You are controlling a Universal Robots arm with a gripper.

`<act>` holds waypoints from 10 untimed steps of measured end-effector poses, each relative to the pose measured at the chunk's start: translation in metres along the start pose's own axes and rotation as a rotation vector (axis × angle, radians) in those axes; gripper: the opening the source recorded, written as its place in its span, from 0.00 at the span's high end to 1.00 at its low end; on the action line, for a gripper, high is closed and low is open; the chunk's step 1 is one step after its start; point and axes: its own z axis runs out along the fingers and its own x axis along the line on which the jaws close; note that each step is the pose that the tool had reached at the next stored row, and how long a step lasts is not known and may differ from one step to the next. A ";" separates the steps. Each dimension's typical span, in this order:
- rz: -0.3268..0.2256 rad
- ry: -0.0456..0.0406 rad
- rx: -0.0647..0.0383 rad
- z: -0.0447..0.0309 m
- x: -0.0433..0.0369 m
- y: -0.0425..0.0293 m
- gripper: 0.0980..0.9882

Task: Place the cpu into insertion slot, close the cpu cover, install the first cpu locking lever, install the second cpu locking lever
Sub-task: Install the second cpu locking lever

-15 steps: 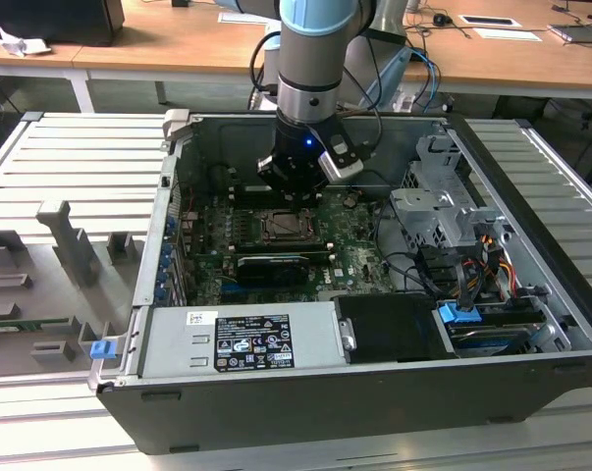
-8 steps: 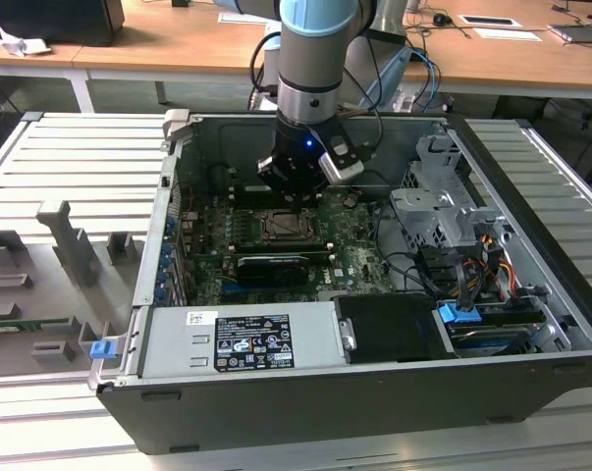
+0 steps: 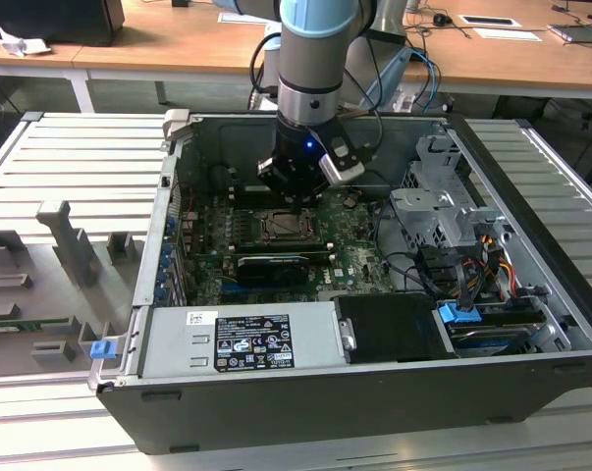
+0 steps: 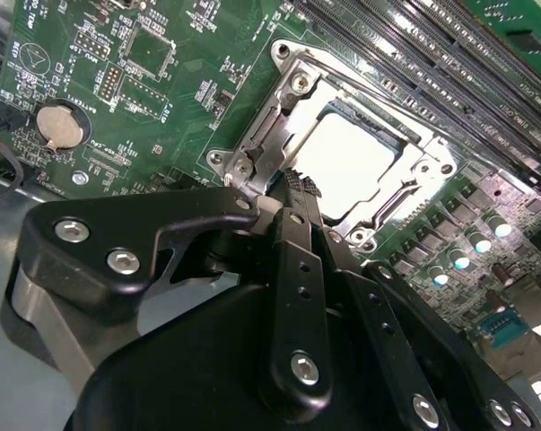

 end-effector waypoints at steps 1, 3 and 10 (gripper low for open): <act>0.000 0.0000 0.000 0.0000 0.0001 -0.0006 0.99; 0.000 0.0000 0.000 -0.0001 0.0001 -0.0017 0.99; 0.000 0.0001 0.002 -0.0113 0.0002 -0.0030 0.99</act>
